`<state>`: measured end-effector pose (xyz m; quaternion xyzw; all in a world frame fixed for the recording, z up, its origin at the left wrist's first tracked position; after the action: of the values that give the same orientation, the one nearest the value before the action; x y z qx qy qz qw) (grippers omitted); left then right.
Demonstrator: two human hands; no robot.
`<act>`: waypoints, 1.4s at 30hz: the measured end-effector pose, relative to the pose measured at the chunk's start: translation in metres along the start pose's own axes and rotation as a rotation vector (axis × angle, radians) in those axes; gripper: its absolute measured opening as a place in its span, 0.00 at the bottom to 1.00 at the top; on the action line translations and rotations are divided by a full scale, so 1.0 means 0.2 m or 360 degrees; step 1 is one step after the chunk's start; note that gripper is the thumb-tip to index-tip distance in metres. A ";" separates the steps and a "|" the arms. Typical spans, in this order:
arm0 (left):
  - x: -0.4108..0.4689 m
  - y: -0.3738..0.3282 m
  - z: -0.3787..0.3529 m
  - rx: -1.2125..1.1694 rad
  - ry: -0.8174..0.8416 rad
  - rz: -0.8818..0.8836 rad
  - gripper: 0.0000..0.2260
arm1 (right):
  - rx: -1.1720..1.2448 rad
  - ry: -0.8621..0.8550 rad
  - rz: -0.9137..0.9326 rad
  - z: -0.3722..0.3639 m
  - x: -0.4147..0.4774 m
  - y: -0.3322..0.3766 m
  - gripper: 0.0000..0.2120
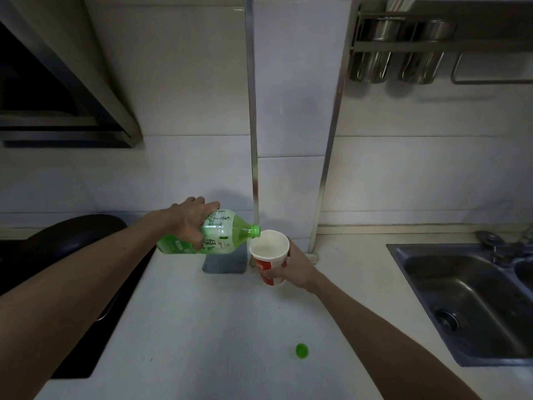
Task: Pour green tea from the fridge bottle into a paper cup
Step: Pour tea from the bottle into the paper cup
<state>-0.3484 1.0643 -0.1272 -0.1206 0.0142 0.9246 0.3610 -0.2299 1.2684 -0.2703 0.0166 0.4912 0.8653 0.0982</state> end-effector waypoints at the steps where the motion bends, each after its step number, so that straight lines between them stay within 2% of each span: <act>1: 0.00 0.00 0.01 0.0013 -0.0001 -0.0002 0.35 | -0.0002 -0.0006 0.0000 0.00 0.00 0.00 0.43; 15: -0.02 -0.03 0.04 0.0144 0.0020 -0.0005 0.38 | -0.0016 -0.0050 0.0023 -0.02 -0.05 -0.03 0.43; 42: -0.04 -0.04 0.08 0.0252 0.0017 -0.0060 0.37 | -0.0020 -0.0039 0.0007 -0.04 -0.07 -0.04 0.41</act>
<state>-0.3398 1.0665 -0.1101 -0.0969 0.0869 0.9130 0.3867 -0.2156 1.2632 -0.2798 0.0277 0.4845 0.8683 0.1025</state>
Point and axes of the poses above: each hand's wrist, its own x-axis towards the middle knuckle, its own z-axis out of the back of the hand, y = z × x, the point moved 5 cm from there along x, towards the middle knuckle, and after that the axes turned 7 degrees about -x, right-handed, at the moved point
